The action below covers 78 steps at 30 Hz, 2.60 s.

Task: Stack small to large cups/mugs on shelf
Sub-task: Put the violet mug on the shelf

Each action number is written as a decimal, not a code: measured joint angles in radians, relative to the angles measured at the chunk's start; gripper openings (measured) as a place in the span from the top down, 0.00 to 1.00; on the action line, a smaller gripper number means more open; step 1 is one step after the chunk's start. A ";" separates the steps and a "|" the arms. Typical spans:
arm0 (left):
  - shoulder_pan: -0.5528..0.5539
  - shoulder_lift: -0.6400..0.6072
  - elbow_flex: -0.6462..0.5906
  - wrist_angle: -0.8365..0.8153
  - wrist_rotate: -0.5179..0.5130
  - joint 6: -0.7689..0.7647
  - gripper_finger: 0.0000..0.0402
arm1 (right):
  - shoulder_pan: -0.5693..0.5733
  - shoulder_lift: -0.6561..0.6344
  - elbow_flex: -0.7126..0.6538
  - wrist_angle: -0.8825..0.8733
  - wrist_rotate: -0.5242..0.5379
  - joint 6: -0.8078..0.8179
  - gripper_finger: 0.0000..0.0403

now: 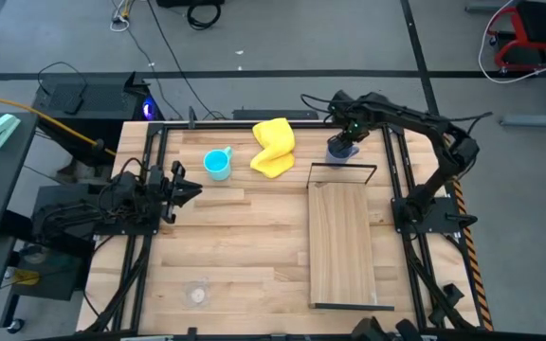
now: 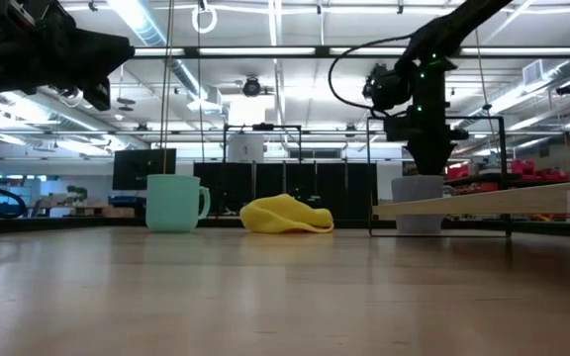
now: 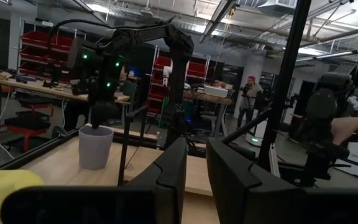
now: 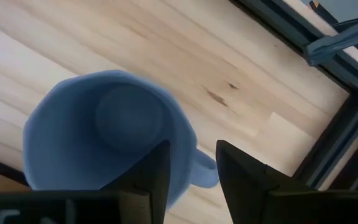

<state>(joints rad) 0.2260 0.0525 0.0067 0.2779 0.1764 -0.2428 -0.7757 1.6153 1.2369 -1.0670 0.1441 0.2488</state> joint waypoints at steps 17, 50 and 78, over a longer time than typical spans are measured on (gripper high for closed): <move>0.000 0.000 0.000 0.000 0.000 0.001 0.83 | 0.000 0.015 0.000 0.019 -0.026 -0.006 0.75; 0.000 0.000 0.000 0.000 0.000 0.003 0.88 | 0.000 -0.003 0.002 0.026 -0.032 -0.094 0.99; 0.000 0.000 0.000 0.001 -0.001 0.021 0.95 | -0.002 -0.007 0.012 0.038 -0.046 -0.061 1.00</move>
<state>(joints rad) 0.2260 0.0521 0.0067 0.2785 0.1757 -0.2218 -0.7773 1.6085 1.2488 -1.0292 0.0983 0.1873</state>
